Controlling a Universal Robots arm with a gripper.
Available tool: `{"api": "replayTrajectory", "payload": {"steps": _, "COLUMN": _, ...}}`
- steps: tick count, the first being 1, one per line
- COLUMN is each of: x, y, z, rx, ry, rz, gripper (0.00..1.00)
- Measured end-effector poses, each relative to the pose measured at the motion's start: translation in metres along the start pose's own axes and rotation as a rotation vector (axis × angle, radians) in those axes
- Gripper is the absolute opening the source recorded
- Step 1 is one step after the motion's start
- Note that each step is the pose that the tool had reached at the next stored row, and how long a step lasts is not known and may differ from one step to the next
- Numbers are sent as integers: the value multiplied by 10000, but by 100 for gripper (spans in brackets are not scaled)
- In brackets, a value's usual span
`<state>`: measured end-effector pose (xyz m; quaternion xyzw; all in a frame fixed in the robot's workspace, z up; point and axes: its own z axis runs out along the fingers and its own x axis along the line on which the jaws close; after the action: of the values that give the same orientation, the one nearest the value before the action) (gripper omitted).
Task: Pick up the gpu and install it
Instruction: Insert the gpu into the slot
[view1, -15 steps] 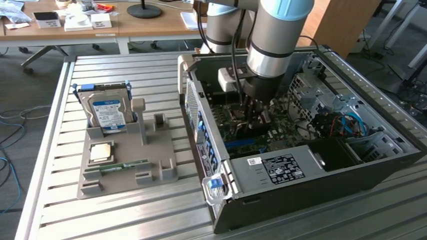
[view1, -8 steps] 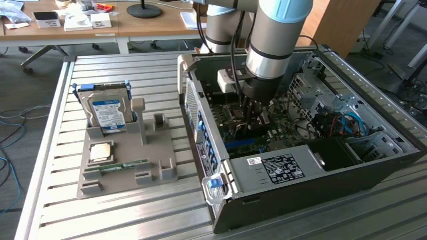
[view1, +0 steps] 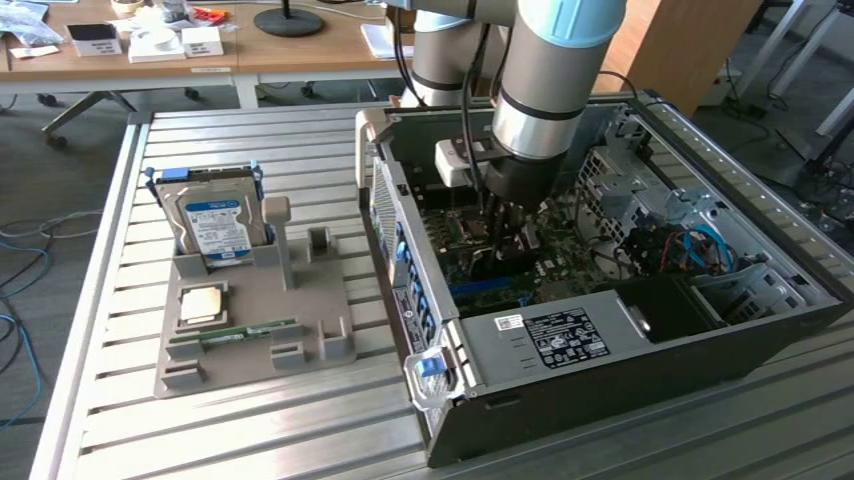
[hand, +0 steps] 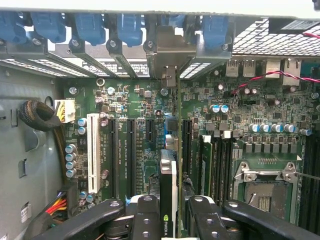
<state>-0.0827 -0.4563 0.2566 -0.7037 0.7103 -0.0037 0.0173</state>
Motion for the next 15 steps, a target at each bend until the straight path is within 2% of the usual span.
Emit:
{"api": "replayTrajectory", "payload": {"steps": 10, "x": 0, "y": -7, "z": 0, "rx": -14, "ry": 5, "rz": 70, "gripper": 27}}
{"api": "replayTrajectory", "payload": {"steps": 15, "x": 0, "y": -8, "z": 1, "rx": -11, "ry": 75, "rz": 226, "gripper": 27}}
